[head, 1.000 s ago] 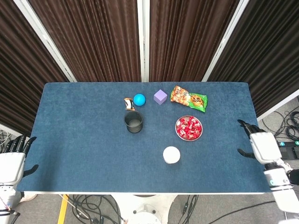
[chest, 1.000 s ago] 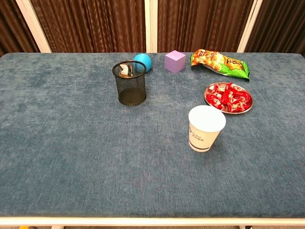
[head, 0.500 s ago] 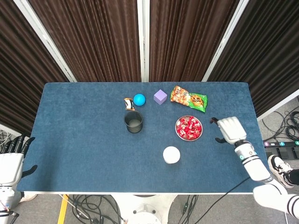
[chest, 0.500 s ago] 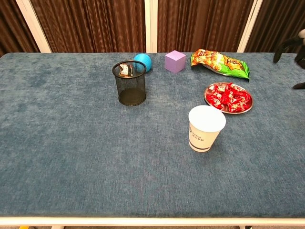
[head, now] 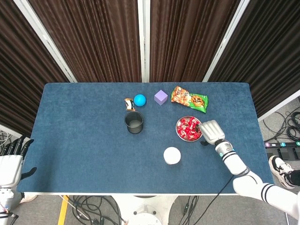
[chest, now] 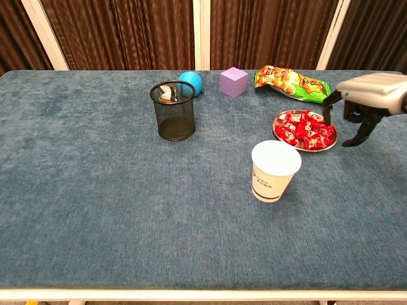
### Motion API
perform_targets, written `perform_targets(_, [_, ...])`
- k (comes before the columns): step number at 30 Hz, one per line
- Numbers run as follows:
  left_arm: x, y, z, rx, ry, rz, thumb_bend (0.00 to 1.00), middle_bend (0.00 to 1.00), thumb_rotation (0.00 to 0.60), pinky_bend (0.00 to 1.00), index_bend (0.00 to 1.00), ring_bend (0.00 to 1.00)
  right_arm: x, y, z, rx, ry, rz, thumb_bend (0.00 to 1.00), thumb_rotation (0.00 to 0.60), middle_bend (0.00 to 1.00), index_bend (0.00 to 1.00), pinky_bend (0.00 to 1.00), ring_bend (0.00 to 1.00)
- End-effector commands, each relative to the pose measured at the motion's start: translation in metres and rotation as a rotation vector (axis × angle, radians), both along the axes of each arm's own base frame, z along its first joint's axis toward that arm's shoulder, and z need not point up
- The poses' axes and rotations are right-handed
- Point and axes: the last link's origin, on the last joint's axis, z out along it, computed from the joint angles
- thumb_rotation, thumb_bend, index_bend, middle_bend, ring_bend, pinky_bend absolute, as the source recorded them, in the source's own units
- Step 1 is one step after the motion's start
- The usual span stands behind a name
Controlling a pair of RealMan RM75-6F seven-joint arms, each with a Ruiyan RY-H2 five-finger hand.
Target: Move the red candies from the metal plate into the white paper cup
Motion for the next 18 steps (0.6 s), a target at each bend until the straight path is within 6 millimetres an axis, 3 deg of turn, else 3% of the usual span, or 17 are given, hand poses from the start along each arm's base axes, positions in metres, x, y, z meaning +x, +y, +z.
perform_targets(1, [-0.002, -0.001, 0.000, -0.001, -0.003, 0.005, 0.00, 0.16, 0.600, 0.19, 0.21, 0.14, 0.002, -0.003, -0.009, 0.009, -0.001, -0.001, 0.10, 0.600, 0.94, 0.47, 1.00, 0.92])
perform_targets(18, [-0.011, -0.004, -0.001, 0.009, -0.016, 0.022, 0.00, 0.16, 0.600, 0.19, 0.21, 0.14, 0.013, -0.017, -0.033, 0.030, 0.014, -0.002, 0.14, 0.600, 0.94, 0.51, 1.00, 0.92])
